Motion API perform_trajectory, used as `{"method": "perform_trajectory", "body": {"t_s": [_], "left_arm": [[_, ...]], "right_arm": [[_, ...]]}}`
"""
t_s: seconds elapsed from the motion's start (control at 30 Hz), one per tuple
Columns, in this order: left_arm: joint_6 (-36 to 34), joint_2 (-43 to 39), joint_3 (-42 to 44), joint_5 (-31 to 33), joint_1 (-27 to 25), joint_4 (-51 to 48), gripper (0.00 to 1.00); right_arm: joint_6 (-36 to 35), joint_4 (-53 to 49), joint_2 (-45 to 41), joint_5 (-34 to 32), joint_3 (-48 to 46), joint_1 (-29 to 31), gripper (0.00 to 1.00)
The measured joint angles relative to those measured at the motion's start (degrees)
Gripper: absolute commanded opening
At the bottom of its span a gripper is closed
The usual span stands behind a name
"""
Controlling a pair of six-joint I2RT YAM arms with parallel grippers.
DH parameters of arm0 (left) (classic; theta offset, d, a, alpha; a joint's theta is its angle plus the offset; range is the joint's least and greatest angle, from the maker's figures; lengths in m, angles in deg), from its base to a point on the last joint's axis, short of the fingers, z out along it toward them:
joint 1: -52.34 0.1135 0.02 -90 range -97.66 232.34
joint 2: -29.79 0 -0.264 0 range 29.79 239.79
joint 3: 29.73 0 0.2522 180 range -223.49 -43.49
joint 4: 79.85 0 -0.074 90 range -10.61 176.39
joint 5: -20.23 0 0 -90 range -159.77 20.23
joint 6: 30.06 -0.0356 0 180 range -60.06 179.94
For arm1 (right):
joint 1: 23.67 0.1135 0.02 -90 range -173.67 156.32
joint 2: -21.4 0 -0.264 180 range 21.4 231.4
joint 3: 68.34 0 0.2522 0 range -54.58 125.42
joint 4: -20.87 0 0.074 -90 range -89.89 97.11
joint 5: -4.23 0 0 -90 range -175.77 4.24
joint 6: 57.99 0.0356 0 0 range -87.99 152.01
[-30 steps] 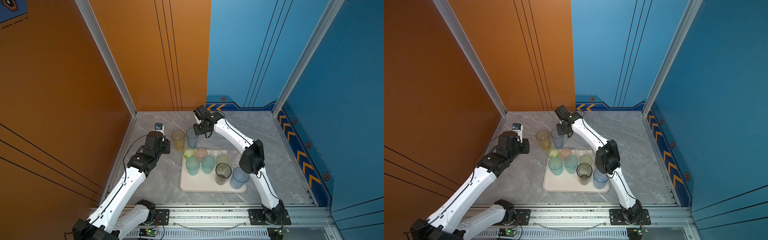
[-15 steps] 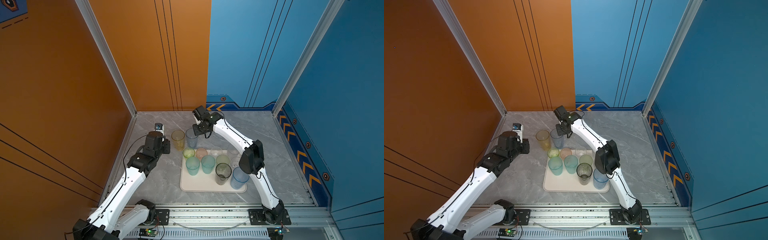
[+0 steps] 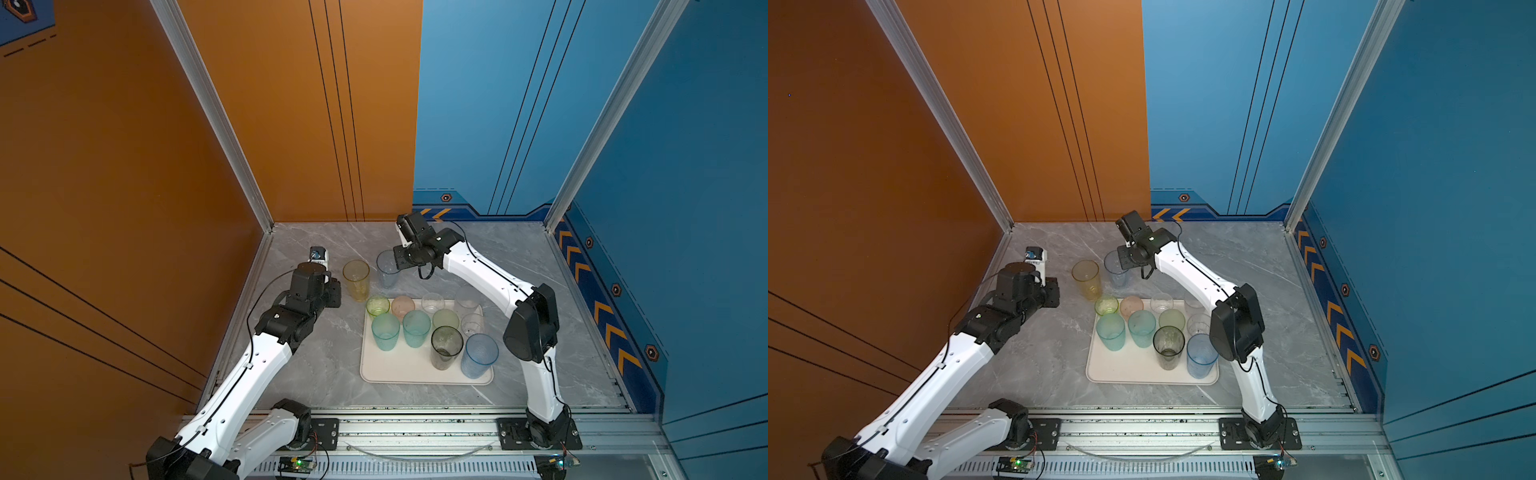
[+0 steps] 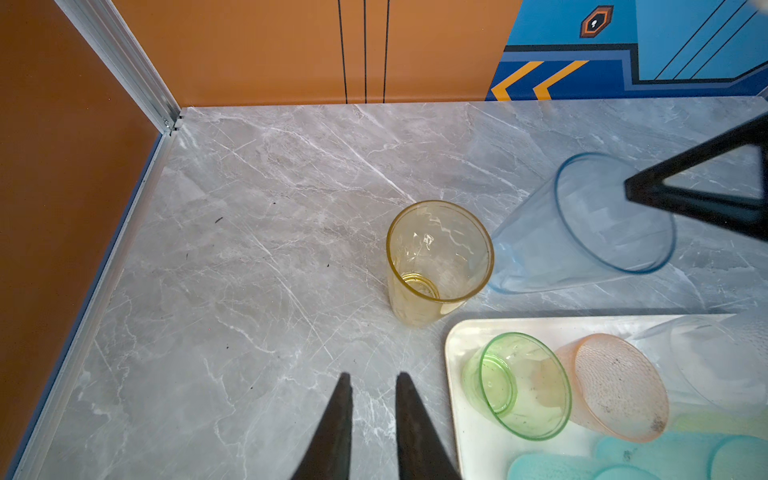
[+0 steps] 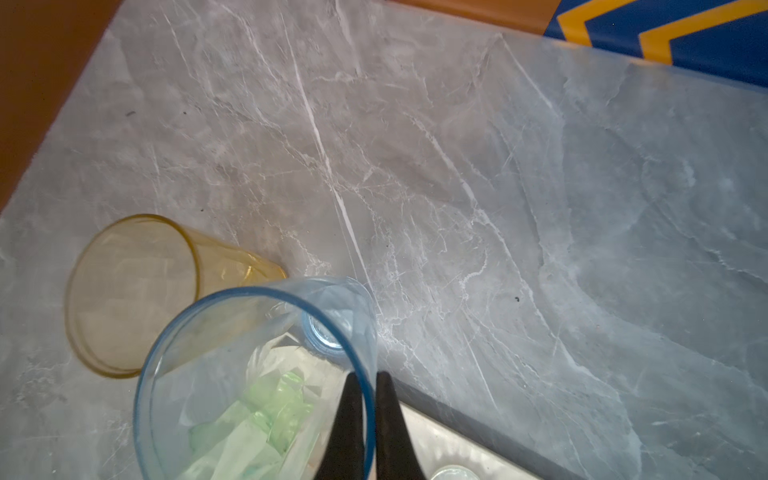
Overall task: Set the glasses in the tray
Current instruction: 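Close the right gripper on the blue cup rim and lift it, then carry the light blue cup with the right gripper over the tray's near edge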
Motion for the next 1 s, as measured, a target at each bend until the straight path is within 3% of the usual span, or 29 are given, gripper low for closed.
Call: {"method": "perform_trajectory", "body": {"t_s": [0.33, 0.67, 0.8, 1.0], "left_arm": [[0.6, 0.2, 0.3, 0.0, 0.0, 0.0, 0.21], [1.3, -1.4, 0.8, 0.0, 0.7, -1.8, 0.21], [2.0, -2.1, 0.8, -0.1, 1.3, -1.9, 0.21], [3.1, -2.1, 0.8, -1.6, 1.5, -2.6, 0.21]], "right_arm": [[-1.2, 5.9, -15.1, 1.4, -9.6, -1.7, 0.0], [-4.2, 7.1, -40.2, 8.8, -26.6, -2.5, 0.0], [-6.0, 6.2, -46.7, 12.2, -29.4, 0.1, 0.0], [-11.3, 1.7, -49.8, 13.5, -31.1, 9.8, 0.0]]}}
